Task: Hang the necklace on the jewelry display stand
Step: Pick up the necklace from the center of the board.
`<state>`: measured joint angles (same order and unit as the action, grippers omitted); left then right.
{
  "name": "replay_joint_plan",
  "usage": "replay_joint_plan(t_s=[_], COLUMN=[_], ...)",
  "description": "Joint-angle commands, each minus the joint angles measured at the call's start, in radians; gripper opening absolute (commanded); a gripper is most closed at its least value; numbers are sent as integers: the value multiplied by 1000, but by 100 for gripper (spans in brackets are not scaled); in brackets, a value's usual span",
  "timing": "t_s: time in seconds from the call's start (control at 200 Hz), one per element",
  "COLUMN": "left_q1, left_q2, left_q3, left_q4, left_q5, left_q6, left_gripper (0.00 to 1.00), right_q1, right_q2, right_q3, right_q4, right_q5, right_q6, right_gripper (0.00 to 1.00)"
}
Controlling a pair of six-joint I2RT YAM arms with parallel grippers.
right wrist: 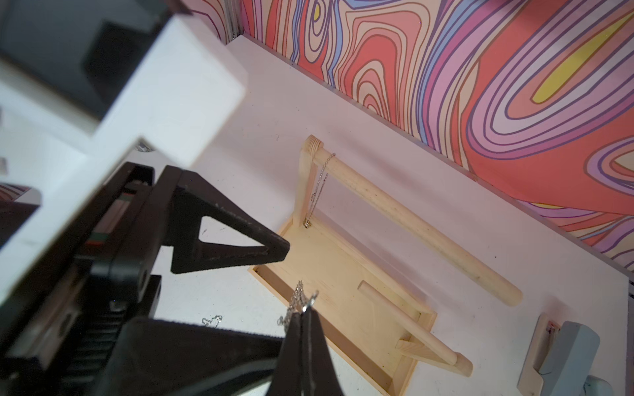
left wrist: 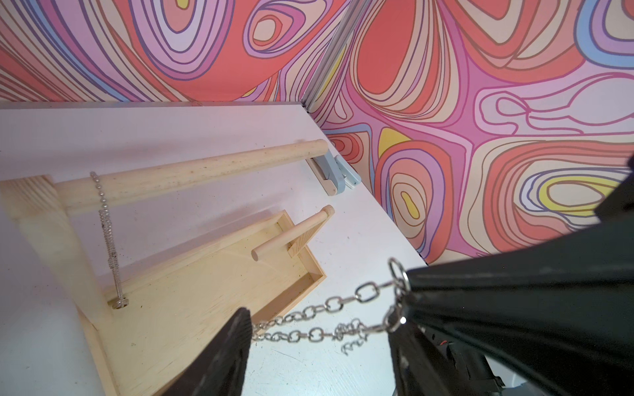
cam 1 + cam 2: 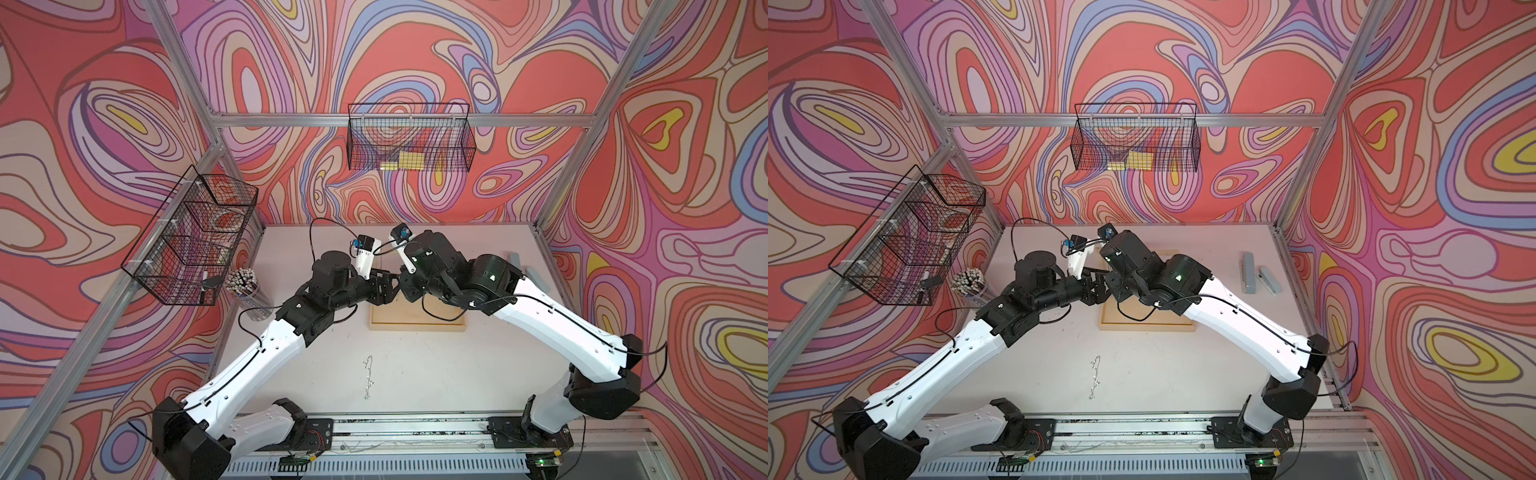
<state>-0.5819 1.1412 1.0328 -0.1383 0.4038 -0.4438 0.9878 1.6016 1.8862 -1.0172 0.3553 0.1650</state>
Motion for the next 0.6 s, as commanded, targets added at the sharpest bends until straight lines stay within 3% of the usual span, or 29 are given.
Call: replay_joint_plan(t_s=[0.0, 0.27, 0.596], left_q1=[-1, -1, 1], left_q2=[-20, -55, 7], left_q3=[19, 12, 43], left_q4=[-14, -41, -17], left_q5=[27, -10, -33], left_q6=[31, 51, 53], left_gripper=[67, 70, 70], right_q1=[-27, -63, -63], right_q2=[-25, -43, -74], right_q3=[-20, -47, -58], right_q4=[12, 38, 51], right_q5=[24, -13, -73], right_q6=[-7, -14, -17], right_gripper=[0, 0, 0])
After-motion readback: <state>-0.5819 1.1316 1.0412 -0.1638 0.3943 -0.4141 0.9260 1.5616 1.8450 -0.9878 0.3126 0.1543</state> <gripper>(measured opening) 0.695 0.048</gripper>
